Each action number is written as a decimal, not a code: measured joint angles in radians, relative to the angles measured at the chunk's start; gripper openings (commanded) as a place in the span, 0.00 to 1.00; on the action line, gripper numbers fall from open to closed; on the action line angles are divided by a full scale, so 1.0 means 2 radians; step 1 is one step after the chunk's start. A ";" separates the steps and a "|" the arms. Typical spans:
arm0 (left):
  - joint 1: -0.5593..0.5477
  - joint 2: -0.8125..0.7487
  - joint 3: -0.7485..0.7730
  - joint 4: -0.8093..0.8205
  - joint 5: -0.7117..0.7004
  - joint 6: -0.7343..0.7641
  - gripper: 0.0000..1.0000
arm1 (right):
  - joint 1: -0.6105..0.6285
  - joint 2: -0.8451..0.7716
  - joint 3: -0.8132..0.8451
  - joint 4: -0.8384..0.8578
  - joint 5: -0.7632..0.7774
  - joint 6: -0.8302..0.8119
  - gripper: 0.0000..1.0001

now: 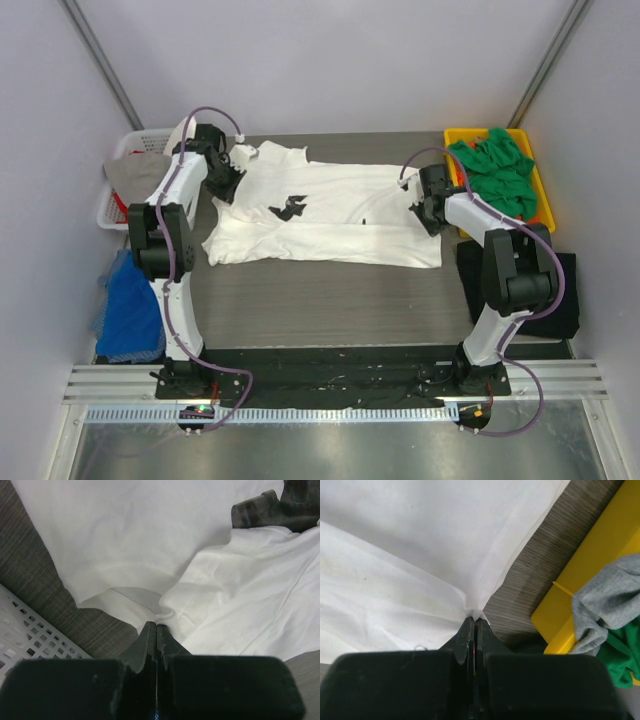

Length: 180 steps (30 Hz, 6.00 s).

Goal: Fold and stack the t-shirts
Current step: Fold the flattened tshirt in 1/3 of the way

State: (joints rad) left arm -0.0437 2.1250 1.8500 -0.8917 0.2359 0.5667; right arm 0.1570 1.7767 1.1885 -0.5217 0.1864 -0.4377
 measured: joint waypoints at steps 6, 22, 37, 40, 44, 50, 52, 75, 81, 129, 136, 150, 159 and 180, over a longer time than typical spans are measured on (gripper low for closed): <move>0.000 0.000 0.000 -0.001 -0.009 0.008 0.00 | 0.000 -0.011 0.000 0.005 0.013 -0.004 0.01; 0.000 0.002 0.004 0.002 -0.039 0.007 0.24 | -0.008 0.022 0.002 0.019 0.026 -0.010 0.23; -0.023 0.014 0.085 -0.034 0.028 -0.012 0.43 | -0.009 0.023 0.000 0.022 0.032 -0.011 0.36; -0.043 0.040 0.126 -0.064 0.053 0.000 0.43 | -0.009 0.022 -0.003 0.022 0.031 -0.009 0.38; -0.067 0.082 0.138 -0.091 0.067 0.010 0.43 | -0.009 0.020 -0.006 0.022 0.031 -0.007 0.40; -0.081 0.117 0.135 -0.108 0.071 0.009 0.43 | -0.009 0.017 -0.010 0.022 0.027 -0.004 0.43; -0.078 0.117 0.135 -0.108 0.071 0.009 0.43 | -0.009 0.017 -0.012 0.022 0.026 -0.003 0.43; -0.075 0.118 0.136 -0.068 0.040 -0.005 0.47 | -0.009 0.014 -0.027 0.023 0.015 -0.003 0.43; -0.076 0.131 0.157 -0.067 0.035 -0.005 0.45 | -0.009 0.010 -0.028 0.023 0.012 -0.002 0.43; -0.096 0.117 0.135 0.002 0.019 -0.033 0.11 | -0.009 0.009 -0.035 0.027 0.006 -0.002 0.42; -0.102 0.117 0.134 0.008 0.011 -0.032 0.47 | -0.009 0.009 -0.035 0.027 0.006 -0.002 0.42; -0.105 -0.015 -0.039 0.083 -0.035 -0.036 0.86 | -0.009 -0.035 -0.037 0.022 -0.003 -0.002 0.82; -0.105 -0.121 -0.162 0.101 -0.051 -0.023 0.89 | -0.007 -0.075 -0.038 0.006 -0.022 -0.003 0.86; -0.091 -0.097 -0.258 0.125 -0.087 0.019 0.89 | -0.004 -0.032 -0.074 0.003 -0.032 -0.031 0.86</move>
State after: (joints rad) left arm -0.2249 1.9312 1.3346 -0.6415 0.0612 0.6037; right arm 0.1497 1.7130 1.0412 -0.5156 0.1219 -0.5003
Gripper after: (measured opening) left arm 0.886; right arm 0.854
